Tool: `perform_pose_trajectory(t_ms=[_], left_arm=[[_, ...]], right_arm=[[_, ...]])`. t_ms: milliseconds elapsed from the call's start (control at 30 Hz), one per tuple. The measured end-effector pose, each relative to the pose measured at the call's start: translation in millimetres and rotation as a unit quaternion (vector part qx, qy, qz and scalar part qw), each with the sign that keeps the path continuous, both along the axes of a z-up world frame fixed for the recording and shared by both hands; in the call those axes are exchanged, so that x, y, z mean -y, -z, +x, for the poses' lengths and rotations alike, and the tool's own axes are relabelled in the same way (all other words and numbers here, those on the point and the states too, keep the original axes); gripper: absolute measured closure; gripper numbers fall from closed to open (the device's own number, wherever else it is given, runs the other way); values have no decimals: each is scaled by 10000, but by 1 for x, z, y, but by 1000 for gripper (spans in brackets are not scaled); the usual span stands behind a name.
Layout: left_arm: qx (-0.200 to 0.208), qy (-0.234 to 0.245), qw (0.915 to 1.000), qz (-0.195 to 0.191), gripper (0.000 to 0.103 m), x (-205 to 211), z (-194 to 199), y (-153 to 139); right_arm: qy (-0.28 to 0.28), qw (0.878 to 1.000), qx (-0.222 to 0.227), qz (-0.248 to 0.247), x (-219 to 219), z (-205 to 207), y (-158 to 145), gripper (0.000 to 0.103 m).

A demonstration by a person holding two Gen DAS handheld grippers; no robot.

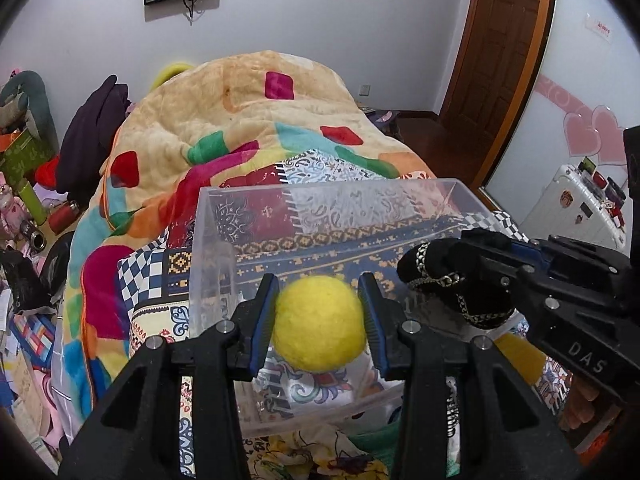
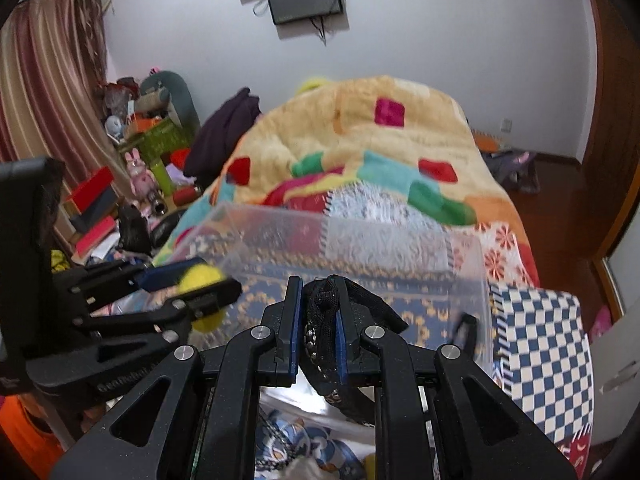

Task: Organize soft objects
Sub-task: 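Drop the yellow ball into the box with left tool while right tool drops the bag, then grasp the yellow sponge with right tool while left tool grasps the floral cloth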

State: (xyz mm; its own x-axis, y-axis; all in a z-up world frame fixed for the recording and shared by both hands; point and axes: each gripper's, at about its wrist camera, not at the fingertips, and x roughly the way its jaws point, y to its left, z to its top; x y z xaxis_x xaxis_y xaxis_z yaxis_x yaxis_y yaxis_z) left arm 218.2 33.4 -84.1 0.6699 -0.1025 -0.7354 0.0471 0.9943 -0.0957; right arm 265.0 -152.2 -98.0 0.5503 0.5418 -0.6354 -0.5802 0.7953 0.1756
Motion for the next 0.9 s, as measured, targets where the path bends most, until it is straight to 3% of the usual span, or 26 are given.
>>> perform_pose_trajectory(t_ms=[233,400,533,733,900], left_arm=[[78,-4,9999,-79,46,-2,-11,-3],[323,-7,9995,-12,40,0,-27,-16],[657,-24,9977,169,29,2,-47,-30],[1013,-85,9946,228,7,0,-77,-45],[894,-70,9955,291,5,-3,-93,-35]], right_arm=[[5,9995,69,-321,3,-11,2,82],[3,9986,302,-434,8,-23,-3,59],[41,9979,543,-361,16,-36,-12,52],[183,9954,914,-201,30,-57,-27,32],[379,9946,952,-179,48,-66,-23,25]])
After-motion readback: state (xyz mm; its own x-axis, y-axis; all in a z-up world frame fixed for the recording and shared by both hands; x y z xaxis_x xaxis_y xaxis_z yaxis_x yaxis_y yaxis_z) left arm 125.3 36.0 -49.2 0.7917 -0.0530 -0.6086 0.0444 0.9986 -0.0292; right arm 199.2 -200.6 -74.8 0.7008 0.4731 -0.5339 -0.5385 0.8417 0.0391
